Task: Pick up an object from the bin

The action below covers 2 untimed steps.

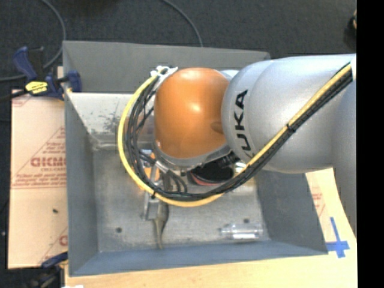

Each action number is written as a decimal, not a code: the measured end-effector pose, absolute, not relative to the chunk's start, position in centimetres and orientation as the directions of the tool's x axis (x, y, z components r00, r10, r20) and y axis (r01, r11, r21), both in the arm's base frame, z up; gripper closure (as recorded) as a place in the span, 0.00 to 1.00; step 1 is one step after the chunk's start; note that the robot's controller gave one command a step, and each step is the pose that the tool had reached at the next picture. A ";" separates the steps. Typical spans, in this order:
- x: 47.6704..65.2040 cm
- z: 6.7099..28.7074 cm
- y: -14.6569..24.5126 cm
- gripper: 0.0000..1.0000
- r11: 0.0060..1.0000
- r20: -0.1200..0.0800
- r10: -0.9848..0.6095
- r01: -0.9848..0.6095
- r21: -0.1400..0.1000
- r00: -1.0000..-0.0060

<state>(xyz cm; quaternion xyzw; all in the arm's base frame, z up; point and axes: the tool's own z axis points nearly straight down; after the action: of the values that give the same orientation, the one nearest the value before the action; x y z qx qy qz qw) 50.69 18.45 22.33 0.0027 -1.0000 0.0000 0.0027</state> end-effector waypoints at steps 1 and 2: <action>50.9 22.8 18.3 0.00 1.000 -0.002 0.001 0.001 0.002 -1.000; 51.0 17.0 15.0 0.00 0.987 -0.003 -0.162 -0.162 0.001 -0.987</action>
Offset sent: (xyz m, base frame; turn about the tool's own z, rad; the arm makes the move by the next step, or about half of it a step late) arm 0.0043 -0.0901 -0.1533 -0.4261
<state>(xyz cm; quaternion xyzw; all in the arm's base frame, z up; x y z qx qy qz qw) 51.03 15.04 17.00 0.0812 -0.9967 -0.0004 -0.0014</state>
